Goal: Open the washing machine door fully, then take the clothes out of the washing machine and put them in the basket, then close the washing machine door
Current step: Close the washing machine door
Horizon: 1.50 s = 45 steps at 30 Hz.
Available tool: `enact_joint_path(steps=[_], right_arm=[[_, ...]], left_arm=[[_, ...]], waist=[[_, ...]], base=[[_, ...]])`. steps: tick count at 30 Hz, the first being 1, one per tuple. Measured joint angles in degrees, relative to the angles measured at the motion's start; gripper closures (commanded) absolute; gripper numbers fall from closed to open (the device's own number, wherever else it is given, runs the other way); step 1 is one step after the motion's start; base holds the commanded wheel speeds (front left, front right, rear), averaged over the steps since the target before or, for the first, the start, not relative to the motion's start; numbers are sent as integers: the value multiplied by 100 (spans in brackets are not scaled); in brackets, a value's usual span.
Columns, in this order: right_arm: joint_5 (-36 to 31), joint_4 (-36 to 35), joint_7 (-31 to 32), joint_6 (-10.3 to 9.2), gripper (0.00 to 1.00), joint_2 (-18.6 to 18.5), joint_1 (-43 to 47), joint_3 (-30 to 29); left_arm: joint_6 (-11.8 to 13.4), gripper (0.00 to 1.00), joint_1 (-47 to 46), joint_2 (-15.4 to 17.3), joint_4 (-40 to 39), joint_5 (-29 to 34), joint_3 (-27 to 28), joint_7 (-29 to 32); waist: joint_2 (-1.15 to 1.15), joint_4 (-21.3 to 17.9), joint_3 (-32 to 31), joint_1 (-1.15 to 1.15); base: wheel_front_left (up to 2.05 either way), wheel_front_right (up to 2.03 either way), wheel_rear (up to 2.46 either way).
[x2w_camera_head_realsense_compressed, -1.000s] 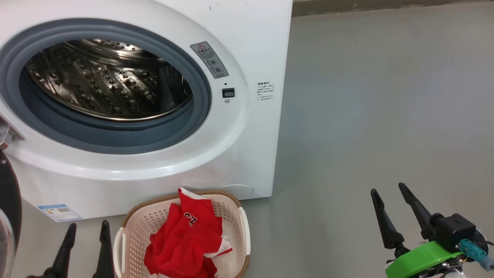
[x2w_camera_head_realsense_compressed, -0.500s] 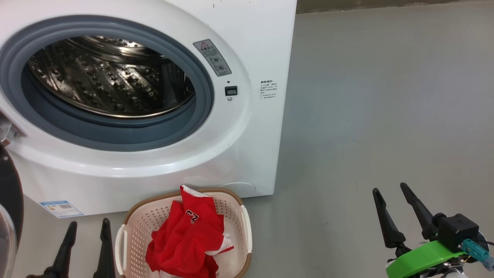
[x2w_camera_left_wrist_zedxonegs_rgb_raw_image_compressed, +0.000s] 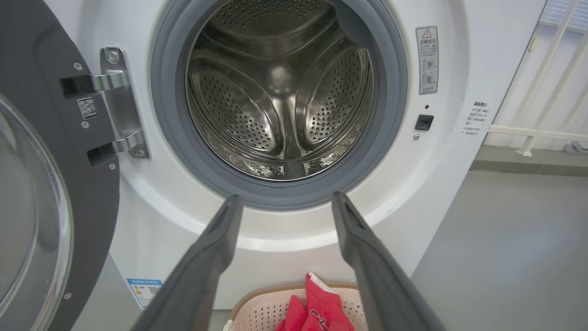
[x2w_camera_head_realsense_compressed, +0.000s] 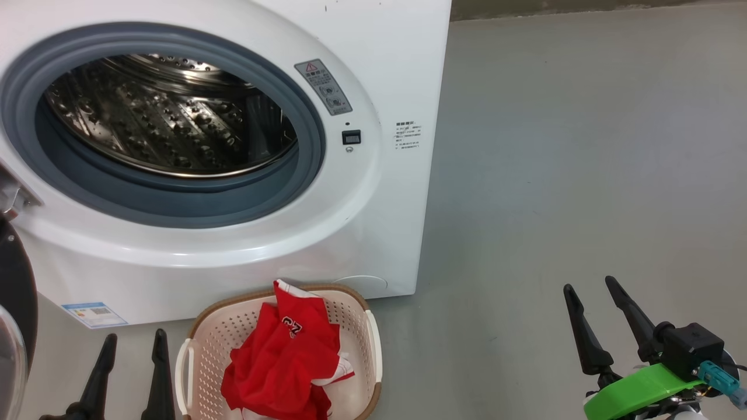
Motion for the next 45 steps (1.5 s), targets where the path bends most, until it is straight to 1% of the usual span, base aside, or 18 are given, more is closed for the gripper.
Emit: enact_joint_path(steps=[13, 31, 45], right_arm=[[-2, 0, 0, 0, 0, 7, -2, -7], [-5, -1, 0, 0, 0, 7, -2, -9], [-5, -1, 0, 0, 0, 1, -1, -7]], left_arm=[[0, 0, -1, 1, 1, -52, -2, 0], [0, 0, 1, 1, -24, -49, -5, 0], [0, 0, 3, 1, -20, -49, -10, 0]], waist=[[0, 3, 15, 0], [0, 20, -46, 0], [0, 50, -77, 0]], base=[[-4, 4, 0], [-95, 95, 0], [-10, 10, 0]])
